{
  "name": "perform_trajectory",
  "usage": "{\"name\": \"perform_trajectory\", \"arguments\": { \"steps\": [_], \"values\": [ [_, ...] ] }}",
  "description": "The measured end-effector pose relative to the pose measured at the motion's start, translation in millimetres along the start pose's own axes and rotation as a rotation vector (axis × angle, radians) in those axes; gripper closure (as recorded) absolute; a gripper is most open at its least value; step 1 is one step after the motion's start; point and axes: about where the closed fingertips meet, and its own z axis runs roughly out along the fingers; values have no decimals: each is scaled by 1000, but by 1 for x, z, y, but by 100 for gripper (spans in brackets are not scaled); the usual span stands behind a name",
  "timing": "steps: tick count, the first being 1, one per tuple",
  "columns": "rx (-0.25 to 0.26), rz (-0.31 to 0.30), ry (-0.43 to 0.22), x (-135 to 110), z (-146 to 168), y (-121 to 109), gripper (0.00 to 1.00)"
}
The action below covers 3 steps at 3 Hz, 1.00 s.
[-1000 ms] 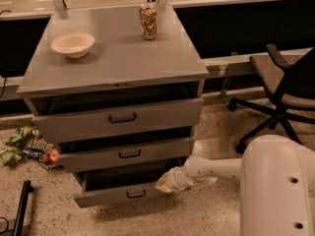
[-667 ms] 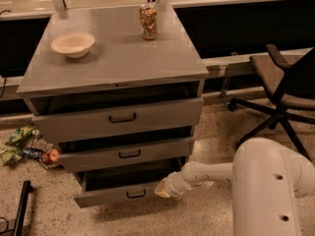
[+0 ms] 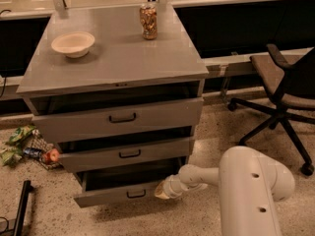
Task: Close bottom drawer
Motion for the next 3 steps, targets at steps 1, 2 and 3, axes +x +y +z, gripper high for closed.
{"name": "perform_trajectory", "arguments": {
  "steps": [1,2,3],
  "values": [
    [26,-58,29,15,22,-13,100],
    [99,-107,60,19,28,-30,100],
    [172,-152,80,16,28,-43,100]
  ]
}}
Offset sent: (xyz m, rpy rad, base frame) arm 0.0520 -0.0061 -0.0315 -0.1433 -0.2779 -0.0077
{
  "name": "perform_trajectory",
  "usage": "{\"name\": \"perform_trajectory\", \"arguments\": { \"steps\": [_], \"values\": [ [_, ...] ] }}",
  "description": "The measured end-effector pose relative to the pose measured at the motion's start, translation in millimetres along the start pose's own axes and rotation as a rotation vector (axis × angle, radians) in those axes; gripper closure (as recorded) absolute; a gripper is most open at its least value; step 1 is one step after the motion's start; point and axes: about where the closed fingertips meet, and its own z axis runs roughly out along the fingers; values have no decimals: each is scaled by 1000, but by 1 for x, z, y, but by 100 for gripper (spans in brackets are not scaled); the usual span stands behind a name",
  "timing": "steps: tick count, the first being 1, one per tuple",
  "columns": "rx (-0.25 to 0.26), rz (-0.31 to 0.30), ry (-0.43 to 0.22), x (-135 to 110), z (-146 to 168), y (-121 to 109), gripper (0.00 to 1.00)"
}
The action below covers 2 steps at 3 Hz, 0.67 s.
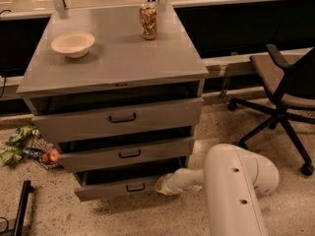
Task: Close bottom drawer
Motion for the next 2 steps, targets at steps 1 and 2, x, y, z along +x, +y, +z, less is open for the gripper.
{"name": "perform_trajectory", "arguments": {
  "steps": [1,2],
  "values": [
    [47,-32,7,-1,2,-12,100],
    [79,-42,8,0,3,-23,100]
  ]
}}
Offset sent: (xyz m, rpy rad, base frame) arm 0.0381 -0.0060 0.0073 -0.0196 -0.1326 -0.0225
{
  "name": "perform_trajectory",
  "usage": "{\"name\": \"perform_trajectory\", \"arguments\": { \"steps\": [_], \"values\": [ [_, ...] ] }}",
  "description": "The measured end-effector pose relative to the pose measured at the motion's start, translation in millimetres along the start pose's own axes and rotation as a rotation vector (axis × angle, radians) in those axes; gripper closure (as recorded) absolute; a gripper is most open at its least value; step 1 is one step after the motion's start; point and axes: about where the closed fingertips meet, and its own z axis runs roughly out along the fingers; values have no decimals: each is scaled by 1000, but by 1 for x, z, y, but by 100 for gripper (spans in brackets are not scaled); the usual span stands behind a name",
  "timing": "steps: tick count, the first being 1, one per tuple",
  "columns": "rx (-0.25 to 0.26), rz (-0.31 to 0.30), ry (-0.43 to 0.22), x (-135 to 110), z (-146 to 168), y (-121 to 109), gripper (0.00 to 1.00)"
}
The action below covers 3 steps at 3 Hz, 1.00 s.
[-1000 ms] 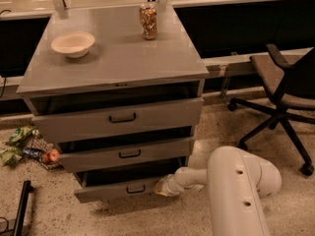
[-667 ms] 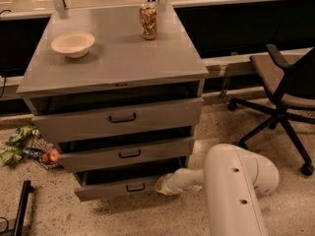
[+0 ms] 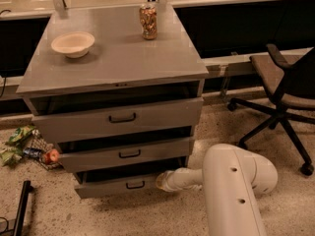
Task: Close bottom drawer
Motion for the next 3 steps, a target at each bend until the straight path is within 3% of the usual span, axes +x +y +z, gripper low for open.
{"name": "perform_trajectory", "arguments": {
  "steps": [3],
  "values": [
    [48,-23,14,18,14,-34,100]
  ]
}}
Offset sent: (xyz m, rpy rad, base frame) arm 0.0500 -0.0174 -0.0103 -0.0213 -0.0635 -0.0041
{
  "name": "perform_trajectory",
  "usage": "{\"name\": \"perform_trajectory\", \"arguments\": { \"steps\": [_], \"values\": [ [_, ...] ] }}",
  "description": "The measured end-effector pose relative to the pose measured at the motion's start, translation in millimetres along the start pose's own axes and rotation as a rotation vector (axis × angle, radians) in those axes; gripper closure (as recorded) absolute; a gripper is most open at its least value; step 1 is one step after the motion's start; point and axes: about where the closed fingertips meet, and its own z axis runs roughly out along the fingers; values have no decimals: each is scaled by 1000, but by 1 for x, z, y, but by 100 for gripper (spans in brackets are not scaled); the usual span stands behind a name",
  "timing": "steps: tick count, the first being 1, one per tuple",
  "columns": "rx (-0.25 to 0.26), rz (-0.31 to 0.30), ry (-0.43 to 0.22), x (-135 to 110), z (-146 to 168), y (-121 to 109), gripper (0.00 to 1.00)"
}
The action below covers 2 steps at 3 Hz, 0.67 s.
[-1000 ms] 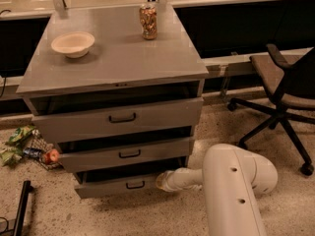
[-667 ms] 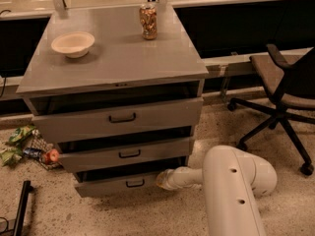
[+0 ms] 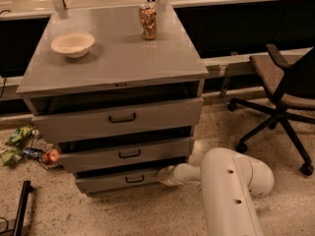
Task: Close bottom drawer
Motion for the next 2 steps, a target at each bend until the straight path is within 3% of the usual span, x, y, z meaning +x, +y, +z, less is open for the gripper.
{"name": "perform_trajectory", "arguments": {
  "steps": [1,2],
  "values": [
    [7,17,-39,4,-11,-13,100],
    [-99,173,-136,-19,-66,-8,100]
  ]
}}
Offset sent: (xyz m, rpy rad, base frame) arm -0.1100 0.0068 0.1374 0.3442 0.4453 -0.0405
